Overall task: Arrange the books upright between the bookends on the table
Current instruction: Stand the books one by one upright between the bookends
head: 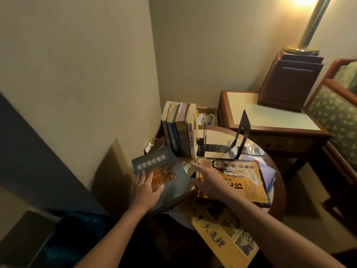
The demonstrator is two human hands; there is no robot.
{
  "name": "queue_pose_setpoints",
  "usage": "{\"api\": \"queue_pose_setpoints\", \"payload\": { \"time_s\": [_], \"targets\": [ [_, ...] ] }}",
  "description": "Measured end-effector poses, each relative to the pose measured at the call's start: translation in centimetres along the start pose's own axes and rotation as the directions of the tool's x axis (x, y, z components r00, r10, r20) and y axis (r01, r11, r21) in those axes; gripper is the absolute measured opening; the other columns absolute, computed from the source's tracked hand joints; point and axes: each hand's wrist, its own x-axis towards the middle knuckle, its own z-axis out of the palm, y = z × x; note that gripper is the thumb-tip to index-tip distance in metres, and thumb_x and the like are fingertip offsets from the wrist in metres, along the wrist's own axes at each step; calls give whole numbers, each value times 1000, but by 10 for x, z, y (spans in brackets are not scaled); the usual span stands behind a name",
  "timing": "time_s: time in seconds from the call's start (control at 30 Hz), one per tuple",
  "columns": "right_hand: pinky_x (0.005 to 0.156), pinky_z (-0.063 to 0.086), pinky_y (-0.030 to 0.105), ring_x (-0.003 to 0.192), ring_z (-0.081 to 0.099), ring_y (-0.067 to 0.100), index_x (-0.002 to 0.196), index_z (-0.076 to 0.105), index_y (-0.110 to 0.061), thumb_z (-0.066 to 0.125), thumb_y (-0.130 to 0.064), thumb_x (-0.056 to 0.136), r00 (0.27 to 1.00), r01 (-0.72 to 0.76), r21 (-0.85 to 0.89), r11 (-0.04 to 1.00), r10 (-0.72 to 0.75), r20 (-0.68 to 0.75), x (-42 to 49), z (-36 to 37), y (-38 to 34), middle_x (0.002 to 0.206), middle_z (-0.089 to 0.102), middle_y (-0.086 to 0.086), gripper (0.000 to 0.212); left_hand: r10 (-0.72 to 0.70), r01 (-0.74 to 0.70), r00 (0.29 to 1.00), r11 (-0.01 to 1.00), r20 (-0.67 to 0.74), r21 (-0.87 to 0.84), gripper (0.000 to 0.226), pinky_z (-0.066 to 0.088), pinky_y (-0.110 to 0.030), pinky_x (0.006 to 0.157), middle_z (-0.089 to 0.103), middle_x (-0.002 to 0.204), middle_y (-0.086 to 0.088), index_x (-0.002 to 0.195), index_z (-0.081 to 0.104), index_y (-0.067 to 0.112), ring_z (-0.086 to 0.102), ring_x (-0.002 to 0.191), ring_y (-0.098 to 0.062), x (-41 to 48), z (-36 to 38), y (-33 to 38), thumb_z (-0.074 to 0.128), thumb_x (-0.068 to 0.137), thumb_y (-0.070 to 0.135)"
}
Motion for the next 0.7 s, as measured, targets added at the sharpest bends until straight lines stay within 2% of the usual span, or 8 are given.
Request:
{"api": "queue_pose_setpoints", "payload": {
  "time_s": [0.07,0.13,0.2,0.23,0.3,0.53,0.63,0.7],
  "targets": [
    [89,55,34,104,63,17,157,26,-32,54,-45,99,998,-4,5,1000,4,63,4,14,-6,134,62,5,66,-50,50,999,998,1,-28,79,9,-50,125,-3,169,-6,160,15,30,-5,155,-28,-8,3,-11,44,96,65],
    [96,51,38,111,59,21,156,27,-32,51,-47,100,993,-21,-35,999,25,117,8,27,-13,134,60,6,63,-124,127,992,983,33,-129,82,17,-51,123,-4,169,-6,160,10,37,2,154,-34,-15,4,-17,45,93,69],
    [119,24,54,143,32,35,157,24,-36,46,-51,100,986,-29,-129,991,50,159,13,38,-17,151,47,6,63,-188,207,977,946,99,-251,82,31,-49,114,9,166,-8,158,3,44,22,148,-38,-18,5,-19,48,94,67],
    [121,8,60,150,16,38,157,22,-39,44,-54,100,983,-37,-156,987,64,171,15,42,-18,156,42,5,63,-198,229,971,926,130,-300,82,36,-48,111,17,164,-9,157,-1,46,30,144,-38,-19,6,-18,49,95,65],
    [119,-7,63,153,1,37,156,19,-43,44,-58,98,980,-64,-169,984,94,178,19,48,-17,157,40,5,65,-200,245,968,892,155,-380,85,40,-47,109,28,161,-7,156,-4,48,39,139,-35,-19,8,-17,51,94,63],
    [116,-9,65,153,-4,35,156,13,-45,46,-65,94,976,-99,-199,975,134,172,23,53,-19,152,42,12,74,-237,272,961,734,141,-622,92,42,-46,109,42,150,-6,157,15,44,47,130,-30,-6,3,-15,75,87,43],
    [117,-8,66,153,-4,34,156,17,-45,51,-63,93,974,-108,-166,980,138,181,24,52,-20,150,43,12,74,-282,267,953,623,108,-735,85,51,-47,100,46,141,-6,149,34,41,52,120,-29,-1,2,-13,82,81,25],
    [117,-8,66,154,-2,32,156,19,-44,55,-61,92,971,-111,-143,984,138,193,24,48,-20,150,41,11,75,-297,232,951,514,83,-826,66,58,-45,86,49,133,-7,134,47,40,57,110,-27,2,0,-10,81,82,17]
  ]
}}
